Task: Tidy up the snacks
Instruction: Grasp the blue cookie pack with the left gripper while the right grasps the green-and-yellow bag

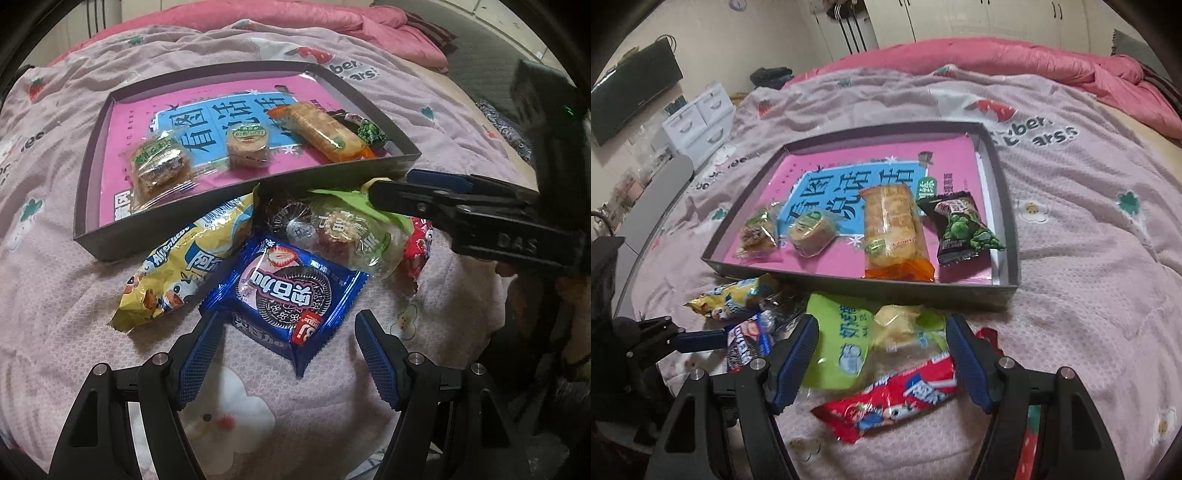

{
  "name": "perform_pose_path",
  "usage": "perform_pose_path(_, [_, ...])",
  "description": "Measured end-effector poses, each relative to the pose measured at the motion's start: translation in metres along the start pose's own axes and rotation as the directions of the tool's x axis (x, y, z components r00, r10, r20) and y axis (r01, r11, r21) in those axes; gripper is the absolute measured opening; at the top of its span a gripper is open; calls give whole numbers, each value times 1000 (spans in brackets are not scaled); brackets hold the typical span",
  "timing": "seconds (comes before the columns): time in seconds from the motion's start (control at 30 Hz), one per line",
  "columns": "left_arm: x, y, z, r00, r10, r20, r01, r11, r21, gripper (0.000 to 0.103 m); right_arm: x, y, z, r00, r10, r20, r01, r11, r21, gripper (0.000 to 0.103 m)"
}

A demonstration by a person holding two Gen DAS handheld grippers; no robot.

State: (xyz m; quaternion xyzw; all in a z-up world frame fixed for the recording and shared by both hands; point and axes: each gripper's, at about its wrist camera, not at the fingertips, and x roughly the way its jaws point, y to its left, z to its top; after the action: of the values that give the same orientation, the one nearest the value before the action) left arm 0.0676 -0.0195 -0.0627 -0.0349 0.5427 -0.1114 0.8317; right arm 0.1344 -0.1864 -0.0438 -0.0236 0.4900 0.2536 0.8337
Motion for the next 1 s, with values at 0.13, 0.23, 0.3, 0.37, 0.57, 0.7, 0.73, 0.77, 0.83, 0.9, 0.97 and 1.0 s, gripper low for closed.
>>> perform_pose_path(0.13, [3,2,1,1000,2,-1,-2,1000,-7,76,12,-6,2,999,2,-42,-1,1000,13,71])
perform_pose_path(0.23, [6,3,3,1000,3,-6,-3,1000,-16,76,16,-11,4,998,30,-63,-28,999,34,71])
perform_pose_path(0.3, [8,4,3,1000,5,-7,-5,1000,-21,76,18,-13,4,996,49,-78,-46,998,41,71])
perform_pose_path(0.37, [9,5,4,1000,5,-7,-5,1000,-27,76,22,-14,6,992,78,-94,-74,996,45,71])
perform_pose_path(0.57, [12,9,6,1000,2,-6,-3,999,-51,76,26,-16,6,986,132,-97,-128,990,51,66])
perform_pose_path(0.7, [13,10,7,1000,6,-2,-6,998,-60,76,30,-20,7,986,134,-98,-128,990,61,54])
perform_pose_path(0.73, [13,11,8,1000,6,1,-6,998,-64,76,32,-21,7,985,143,-99,-137,989,60,53])
perform_pose_path(0.77, [13,11,8,1000,2,5,-2,998,-70,76,34,-21,8,985,141,-102,-136,989,57,53])
perform_pose_path(0.83, [13,12,9,1000,-2,10,3,997,-78,76,34,-16,8,988,120,-102,-118,993,25,52])
perform_pose_path(0.9, [12,13,8,1000,-8,13,9,996,-85,76,31,-12,8,990,107,-92,-107,994,-2,49])
perform_pose_path(0.97, [10,14,8,1000,-13,16,15,996,-89,74,27,-9,7,991,114,-75,-116,993,-20,43])
perform_pose_path(1.0, [10,14,8,1000,-15,17,17,996,-89,70,24,-7,7,991,114,-71,-117,993,-32,42])
